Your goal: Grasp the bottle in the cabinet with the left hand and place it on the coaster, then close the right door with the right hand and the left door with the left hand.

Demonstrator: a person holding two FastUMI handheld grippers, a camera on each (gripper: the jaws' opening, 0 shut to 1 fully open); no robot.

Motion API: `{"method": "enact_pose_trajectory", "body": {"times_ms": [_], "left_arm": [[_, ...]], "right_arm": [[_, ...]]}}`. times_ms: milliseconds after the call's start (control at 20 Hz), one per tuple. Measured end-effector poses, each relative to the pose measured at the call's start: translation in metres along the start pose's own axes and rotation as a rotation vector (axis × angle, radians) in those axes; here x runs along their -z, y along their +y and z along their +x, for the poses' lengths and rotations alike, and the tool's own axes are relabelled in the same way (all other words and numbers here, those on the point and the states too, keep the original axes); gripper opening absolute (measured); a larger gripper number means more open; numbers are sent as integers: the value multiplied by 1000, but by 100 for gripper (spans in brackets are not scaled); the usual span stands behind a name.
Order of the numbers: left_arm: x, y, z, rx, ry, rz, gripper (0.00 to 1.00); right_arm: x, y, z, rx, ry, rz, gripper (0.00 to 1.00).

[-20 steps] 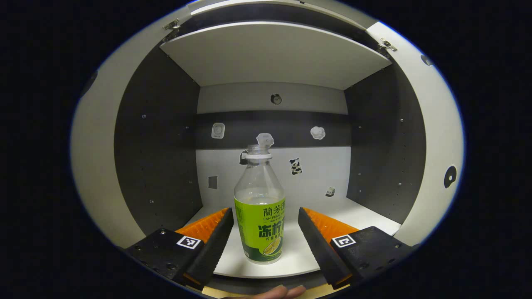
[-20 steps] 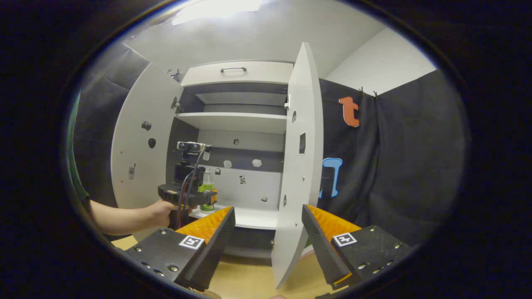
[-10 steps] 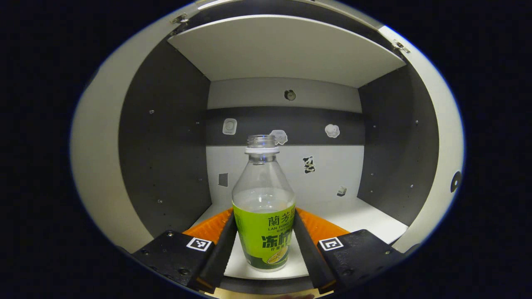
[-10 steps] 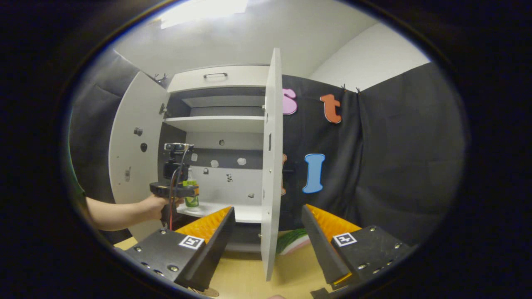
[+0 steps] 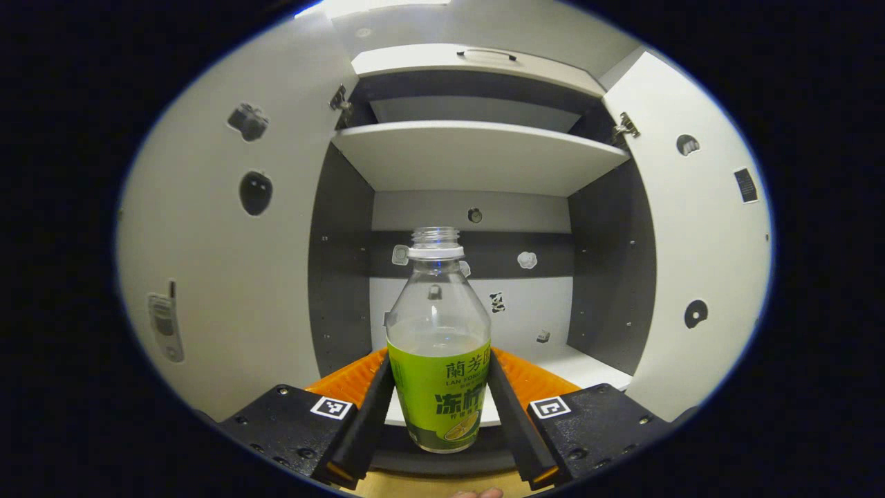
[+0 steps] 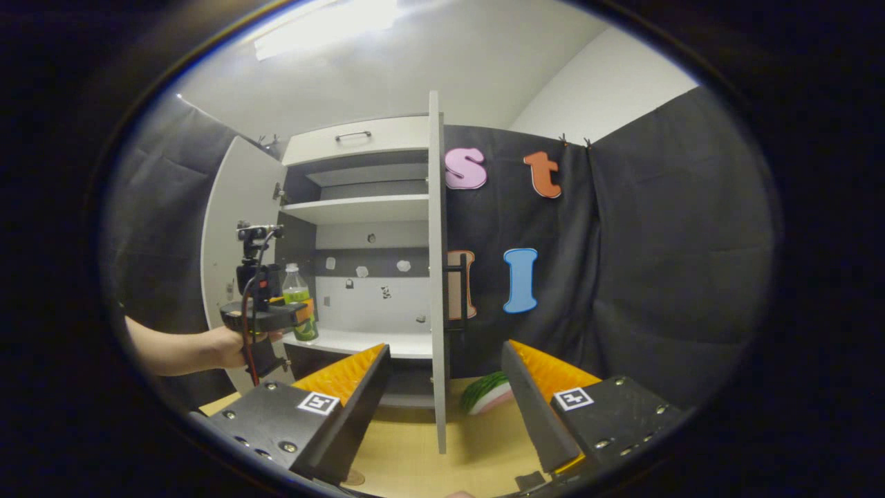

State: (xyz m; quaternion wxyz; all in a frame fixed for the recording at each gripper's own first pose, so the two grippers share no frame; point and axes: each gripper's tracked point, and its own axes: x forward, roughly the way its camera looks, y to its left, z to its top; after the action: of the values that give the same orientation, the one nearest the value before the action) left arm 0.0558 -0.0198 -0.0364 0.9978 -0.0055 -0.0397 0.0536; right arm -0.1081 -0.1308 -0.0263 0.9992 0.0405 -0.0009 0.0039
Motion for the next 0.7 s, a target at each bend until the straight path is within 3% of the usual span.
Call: {"method": "enact_pose_trajectory", "body": {"times_ms": [200,350,450,700], "left_arm": [[9,-14,-62,22,15,4,78],[10,-42,-99,120,-55,-8,80],[28,-52,-126,153,-22,9,77],[69,-78,-175,225,4,36,78]], "right_arm": [[7,-12,-10,-10,4,41,97],[4,-13,-14,2,3,63,97],[0,-9,-24,-12,-6,68,97],[-3,-3,-37,4,6,54,97]]}}
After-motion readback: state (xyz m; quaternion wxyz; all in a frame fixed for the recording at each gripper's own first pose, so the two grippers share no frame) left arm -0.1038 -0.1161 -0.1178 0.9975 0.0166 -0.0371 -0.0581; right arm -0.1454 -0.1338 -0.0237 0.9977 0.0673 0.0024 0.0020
